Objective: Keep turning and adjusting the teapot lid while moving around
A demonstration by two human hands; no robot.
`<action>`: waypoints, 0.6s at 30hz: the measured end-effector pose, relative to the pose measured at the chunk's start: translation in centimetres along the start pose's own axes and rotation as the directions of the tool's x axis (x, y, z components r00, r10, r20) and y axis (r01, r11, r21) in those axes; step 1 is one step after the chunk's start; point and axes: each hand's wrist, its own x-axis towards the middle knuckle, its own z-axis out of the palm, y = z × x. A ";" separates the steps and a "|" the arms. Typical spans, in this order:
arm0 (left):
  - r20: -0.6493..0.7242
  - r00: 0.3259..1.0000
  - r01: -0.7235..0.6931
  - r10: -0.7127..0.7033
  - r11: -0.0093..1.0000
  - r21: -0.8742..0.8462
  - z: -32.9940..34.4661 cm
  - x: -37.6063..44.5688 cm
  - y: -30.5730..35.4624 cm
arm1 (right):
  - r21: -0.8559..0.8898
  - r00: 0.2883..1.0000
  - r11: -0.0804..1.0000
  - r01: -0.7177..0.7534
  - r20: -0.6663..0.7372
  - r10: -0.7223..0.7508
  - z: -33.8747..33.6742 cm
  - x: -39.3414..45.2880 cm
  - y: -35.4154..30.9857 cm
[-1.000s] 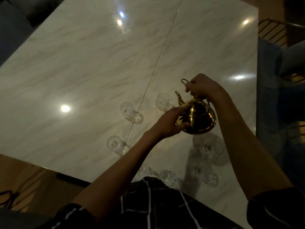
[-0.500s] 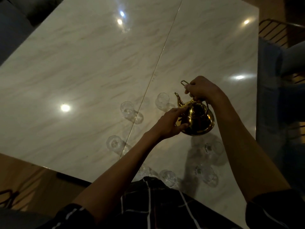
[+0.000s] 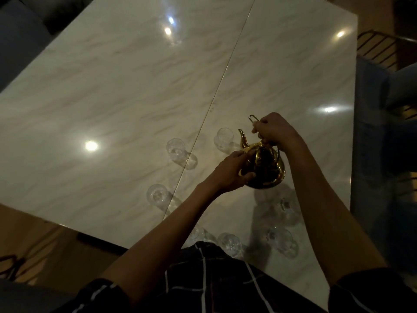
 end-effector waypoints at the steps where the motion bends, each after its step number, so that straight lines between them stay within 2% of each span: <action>1: 0.001 1.000 0.004 -0.004 1.000 0.006 0.0 -0.2 0.0 | 0.001 1.000 1.000 0.008 -0.003 -0.008 0.2 -0.1 0.1; 13: -0.118 0.989 0.094 -0.089 0.995 0.035 -0.4 -4.1 -0.8 | -0.033 0.980 0.980 0.197 0.049 -0.195 4.2 -2.4 -1.1; 18: -0.211 0.969 0.136 -0.127 0.990 0.027 -1.1 -6.3 -1.6 | -0.038 0.954 0.961 0.274 0.139 -0.267 5.8 -3.6 -3.0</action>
